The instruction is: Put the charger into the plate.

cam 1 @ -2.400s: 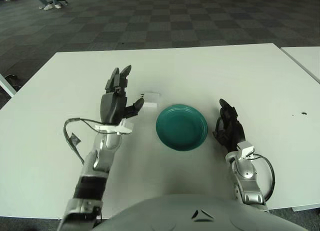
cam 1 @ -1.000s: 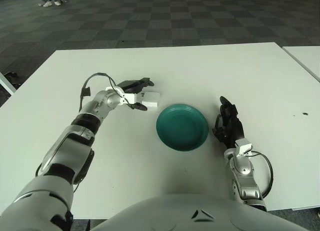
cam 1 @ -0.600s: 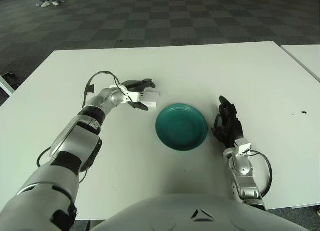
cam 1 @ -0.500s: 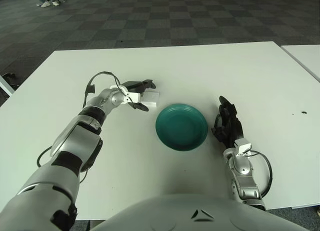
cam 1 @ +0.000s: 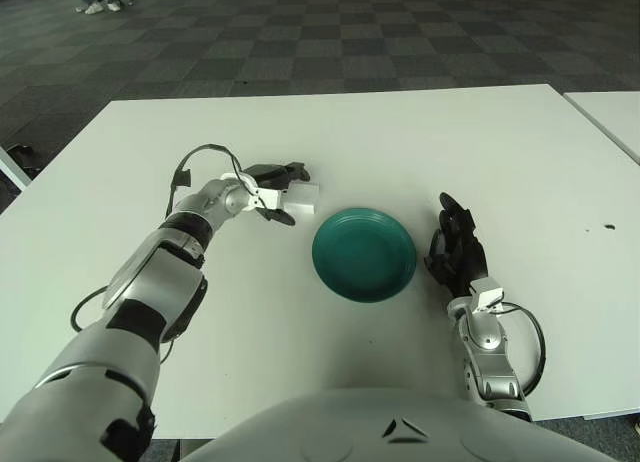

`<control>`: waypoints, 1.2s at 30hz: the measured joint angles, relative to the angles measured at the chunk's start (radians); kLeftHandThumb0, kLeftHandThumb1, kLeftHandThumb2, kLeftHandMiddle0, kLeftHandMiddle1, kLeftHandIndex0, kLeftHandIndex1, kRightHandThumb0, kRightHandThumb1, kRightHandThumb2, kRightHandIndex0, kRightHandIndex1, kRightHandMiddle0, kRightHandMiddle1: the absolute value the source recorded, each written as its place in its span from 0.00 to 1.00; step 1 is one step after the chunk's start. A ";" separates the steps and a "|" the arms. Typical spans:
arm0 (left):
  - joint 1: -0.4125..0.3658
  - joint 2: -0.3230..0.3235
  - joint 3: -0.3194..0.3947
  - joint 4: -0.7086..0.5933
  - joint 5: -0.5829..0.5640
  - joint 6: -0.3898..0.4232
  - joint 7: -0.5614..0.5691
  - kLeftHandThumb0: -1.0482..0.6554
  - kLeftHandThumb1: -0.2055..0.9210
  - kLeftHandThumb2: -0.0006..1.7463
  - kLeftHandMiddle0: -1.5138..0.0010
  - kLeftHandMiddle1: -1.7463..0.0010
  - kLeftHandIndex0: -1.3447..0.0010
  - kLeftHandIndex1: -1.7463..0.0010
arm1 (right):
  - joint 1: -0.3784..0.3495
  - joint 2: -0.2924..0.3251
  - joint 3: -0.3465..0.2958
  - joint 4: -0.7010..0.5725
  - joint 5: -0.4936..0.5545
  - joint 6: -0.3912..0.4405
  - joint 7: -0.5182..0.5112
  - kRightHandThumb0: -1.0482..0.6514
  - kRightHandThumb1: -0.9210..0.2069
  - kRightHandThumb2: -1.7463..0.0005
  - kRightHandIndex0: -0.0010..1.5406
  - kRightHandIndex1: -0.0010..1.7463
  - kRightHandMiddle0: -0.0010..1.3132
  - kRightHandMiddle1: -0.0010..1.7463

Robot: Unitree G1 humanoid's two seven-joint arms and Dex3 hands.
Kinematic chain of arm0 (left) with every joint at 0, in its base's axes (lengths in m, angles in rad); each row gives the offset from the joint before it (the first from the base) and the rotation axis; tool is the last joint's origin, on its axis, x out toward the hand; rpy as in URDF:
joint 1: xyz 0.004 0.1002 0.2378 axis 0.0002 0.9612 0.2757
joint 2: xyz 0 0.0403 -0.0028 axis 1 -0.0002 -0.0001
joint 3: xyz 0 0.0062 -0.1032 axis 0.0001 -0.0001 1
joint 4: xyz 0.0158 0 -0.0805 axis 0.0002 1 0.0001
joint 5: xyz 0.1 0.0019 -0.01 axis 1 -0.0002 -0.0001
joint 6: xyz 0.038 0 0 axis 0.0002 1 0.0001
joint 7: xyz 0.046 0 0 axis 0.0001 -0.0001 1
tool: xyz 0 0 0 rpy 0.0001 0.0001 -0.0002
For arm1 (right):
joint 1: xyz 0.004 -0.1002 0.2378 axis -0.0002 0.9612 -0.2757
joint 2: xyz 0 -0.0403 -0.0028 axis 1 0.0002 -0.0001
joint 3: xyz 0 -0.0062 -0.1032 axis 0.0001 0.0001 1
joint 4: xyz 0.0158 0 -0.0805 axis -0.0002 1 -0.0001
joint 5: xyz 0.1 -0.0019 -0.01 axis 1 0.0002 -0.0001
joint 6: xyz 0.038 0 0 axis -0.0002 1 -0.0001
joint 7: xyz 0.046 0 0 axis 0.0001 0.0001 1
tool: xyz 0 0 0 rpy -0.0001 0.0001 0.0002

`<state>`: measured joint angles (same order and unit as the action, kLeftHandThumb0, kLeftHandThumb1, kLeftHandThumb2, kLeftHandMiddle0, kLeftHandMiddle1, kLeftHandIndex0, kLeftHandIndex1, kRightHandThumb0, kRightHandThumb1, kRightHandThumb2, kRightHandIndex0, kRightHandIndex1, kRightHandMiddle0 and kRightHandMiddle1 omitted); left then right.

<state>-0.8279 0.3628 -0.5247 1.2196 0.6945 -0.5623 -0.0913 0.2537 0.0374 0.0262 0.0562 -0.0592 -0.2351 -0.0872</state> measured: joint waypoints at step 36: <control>-0.049 -0.106 0.020 0.101 -0.067 0.187 -0.075 0.04 1.00 0.28 0.71 0.96 0.92 0.43 | 0.002 0.001 -0.018 0.004 0.014 -0.001 0.004 0.18 0.00 0.52 0.08 0.00 0.00 0.28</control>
<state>-0.8769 0.2564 -0.5043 1.3203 0.6271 -0.3753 -0.1660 0.2554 0.0381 0.0081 0.0601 -0.0453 -0.2360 -0.0831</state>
